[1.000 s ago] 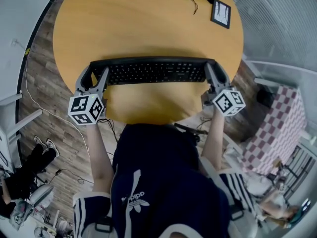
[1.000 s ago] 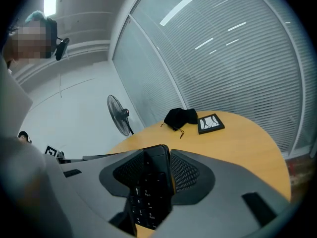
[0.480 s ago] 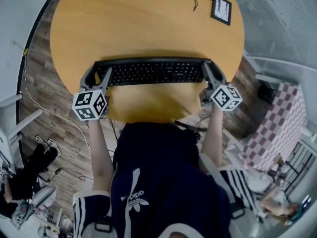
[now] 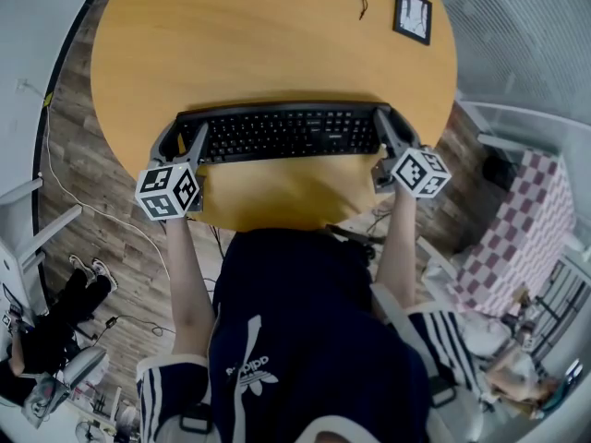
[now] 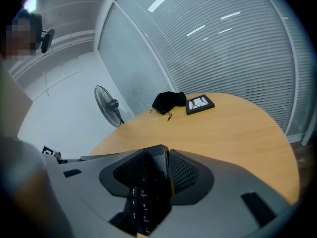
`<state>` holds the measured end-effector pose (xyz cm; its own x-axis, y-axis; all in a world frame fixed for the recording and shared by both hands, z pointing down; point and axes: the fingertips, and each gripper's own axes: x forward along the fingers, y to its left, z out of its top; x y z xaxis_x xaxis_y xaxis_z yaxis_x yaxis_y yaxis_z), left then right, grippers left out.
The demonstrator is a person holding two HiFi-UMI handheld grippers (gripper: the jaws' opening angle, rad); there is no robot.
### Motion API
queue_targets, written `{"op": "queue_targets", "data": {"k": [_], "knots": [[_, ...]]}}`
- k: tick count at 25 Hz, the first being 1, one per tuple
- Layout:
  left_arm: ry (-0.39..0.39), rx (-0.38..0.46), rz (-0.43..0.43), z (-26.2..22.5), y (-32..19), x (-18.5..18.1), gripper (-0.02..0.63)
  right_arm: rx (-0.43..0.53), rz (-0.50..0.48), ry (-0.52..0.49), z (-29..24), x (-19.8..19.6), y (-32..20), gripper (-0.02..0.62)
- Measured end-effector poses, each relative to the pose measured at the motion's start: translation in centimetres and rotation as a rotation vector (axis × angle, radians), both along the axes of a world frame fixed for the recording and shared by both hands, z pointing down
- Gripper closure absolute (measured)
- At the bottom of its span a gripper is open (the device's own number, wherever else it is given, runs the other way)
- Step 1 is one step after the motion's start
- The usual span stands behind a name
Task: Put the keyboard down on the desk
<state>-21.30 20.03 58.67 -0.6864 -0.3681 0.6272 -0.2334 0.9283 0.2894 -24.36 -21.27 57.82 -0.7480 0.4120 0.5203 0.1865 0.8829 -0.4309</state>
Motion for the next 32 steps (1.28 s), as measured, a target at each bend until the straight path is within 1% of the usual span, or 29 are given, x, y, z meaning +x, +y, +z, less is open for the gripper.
{"op": "queue_targets", "data": {"k": [8, 14, 28, 32], "knots": [[0.052, 0.002, -0.010, 1.7, -0.1, -1.3, 0.354, 0.018, 0.000, 0.056, 1.8, -1.1, -0.2, 0.446], [0.075, 0.002, -0.017, 2.3, -0.1, -1.5, 0.354, 0.036, -0.012, 0.099, 2.6, -1.3, -0.2, 0.446], [0.128, -0.002, -0.039, 4.0, -0.3, -1.6, 0.354, 0.071, -0.003, 0.148, 4.3, -1.6, -0.2, 0.446], [0.142, -0.006, -0.042, 4.4, -0.3, -1.7, 0.354, 0.044, 0.025, 0.177, 5.8, -1.3, -0.5, 0.446]]}}
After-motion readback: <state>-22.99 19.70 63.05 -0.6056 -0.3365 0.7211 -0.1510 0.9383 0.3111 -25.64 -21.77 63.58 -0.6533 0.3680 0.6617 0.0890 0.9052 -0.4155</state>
